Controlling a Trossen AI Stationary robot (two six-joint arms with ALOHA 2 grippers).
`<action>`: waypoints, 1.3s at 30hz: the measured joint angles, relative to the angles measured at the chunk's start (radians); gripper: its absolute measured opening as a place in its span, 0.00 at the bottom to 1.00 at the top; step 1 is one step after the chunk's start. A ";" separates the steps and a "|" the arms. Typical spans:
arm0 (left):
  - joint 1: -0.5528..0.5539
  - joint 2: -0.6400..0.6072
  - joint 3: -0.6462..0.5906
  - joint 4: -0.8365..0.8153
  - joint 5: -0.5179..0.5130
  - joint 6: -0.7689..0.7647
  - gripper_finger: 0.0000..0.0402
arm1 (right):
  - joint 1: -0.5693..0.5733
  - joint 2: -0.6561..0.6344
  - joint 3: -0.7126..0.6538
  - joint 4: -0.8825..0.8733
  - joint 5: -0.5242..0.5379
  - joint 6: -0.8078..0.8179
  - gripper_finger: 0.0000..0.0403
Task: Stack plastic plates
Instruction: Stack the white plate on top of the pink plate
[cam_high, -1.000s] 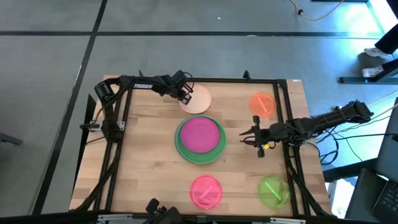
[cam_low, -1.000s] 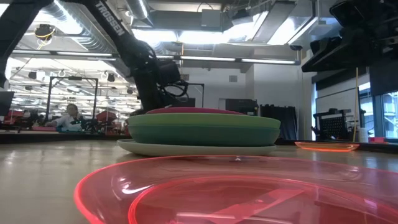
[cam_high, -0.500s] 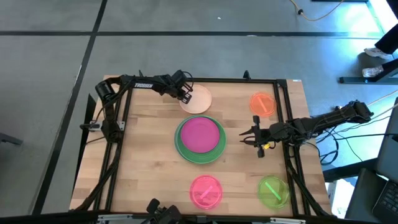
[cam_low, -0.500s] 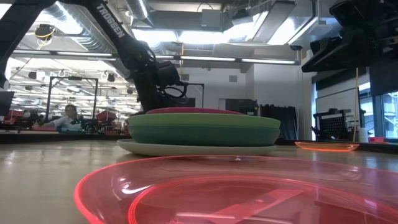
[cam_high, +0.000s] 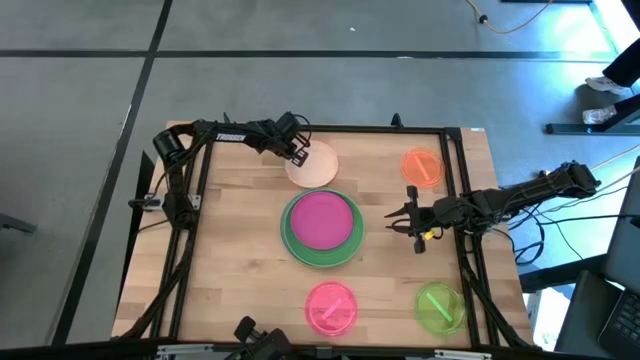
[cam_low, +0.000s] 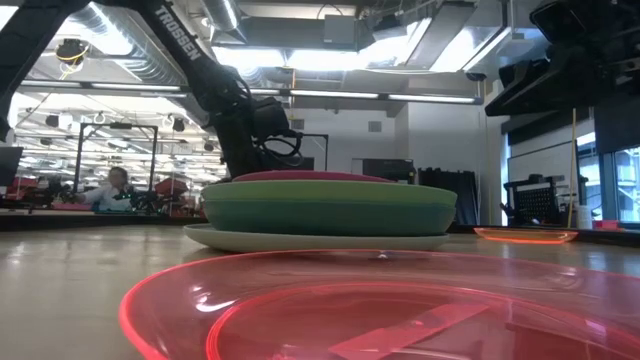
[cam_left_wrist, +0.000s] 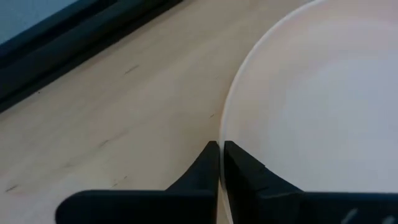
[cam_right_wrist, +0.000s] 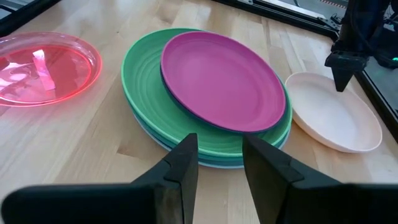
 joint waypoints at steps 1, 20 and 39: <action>0.001 0.000 0.000 0.000 -0.002 0.002 0.02 | 0.000 0.000 0.000 0.000 0.000 0.000 0.29; 0.016 -0.136 0.000 0.008 -0.024 0.054 0.02 | 0.000 0.000 0.000 0.000 0.005 0.000 0.29; -0.210 -0.323 0.000 -0.012 0.068 0.074 0.02 | 0.000 0.000 0.000 0.000 0.010 -0.007 0.29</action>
